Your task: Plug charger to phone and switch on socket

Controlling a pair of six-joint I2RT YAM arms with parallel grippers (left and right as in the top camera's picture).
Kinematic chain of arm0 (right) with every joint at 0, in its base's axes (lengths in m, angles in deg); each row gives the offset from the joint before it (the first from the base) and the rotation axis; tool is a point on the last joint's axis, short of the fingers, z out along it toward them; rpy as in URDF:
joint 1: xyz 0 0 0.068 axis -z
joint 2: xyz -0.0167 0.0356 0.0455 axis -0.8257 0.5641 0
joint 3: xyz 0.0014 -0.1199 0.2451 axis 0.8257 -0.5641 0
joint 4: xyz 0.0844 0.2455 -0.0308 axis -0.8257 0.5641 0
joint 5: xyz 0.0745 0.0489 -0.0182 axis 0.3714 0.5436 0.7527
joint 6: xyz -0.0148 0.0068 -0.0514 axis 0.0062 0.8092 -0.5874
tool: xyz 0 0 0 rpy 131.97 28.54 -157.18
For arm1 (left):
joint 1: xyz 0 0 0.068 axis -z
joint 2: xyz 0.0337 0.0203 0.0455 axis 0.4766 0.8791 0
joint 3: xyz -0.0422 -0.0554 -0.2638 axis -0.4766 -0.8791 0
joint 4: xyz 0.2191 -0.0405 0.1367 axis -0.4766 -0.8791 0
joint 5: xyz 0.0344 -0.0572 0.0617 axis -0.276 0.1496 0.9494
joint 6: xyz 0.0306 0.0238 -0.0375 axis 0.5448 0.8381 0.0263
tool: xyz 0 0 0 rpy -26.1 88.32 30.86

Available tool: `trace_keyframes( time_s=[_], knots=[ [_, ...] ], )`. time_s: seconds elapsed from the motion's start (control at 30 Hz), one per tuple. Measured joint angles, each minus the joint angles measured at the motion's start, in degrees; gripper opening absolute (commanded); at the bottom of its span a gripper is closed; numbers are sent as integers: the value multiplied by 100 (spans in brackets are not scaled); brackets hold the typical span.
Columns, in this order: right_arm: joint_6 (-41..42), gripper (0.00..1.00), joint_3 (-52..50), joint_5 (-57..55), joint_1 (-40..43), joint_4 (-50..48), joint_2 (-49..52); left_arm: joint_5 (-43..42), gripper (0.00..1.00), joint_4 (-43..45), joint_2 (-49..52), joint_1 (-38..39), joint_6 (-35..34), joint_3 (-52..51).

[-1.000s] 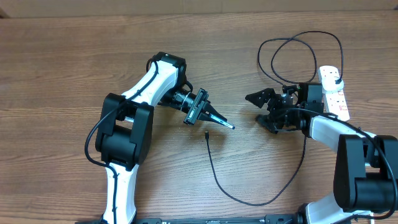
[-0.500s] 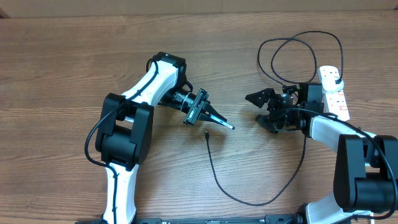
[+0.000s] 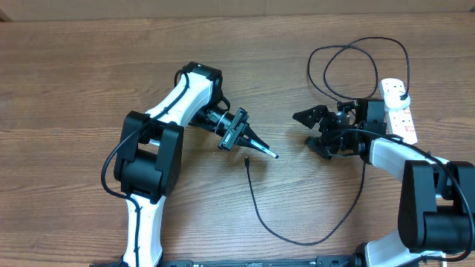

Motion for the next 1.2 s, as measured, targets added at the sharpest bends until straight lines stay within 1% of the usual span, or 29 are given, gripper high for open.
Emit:
trace_keyframes(
  time_s=[0.37,0.57,0.67,0.77,0.87,0.97,1.07,1.2],
  knots=[
    [0,100,0,0,0,-2,0,138,4,0,-46,295,-74,0],
    [0,100,0,0,0,-4,0,385,4,153,-68,131,656,0],
    [-2,100,0,0,0,-2,0,448,4,623,-70,-42,975,2],
    [0,100,0,0,0,-2,0,592,4,1425,-72,-227,1384,7],
    [-2,100,0,0,0,-2,0,949,4,2367,-72,-378,1768,9],
    [0,100,0,0,0,-2,0,1292,4,2944,-72,-485,2055,11],
    [-2,100,0,2,0,-7,0,1460,4,3477,-72,-535,2334,11],
    [-2,100,0,0,0,-4,0,1547,4,3777,-74,-540,2623,11]
  ],
)
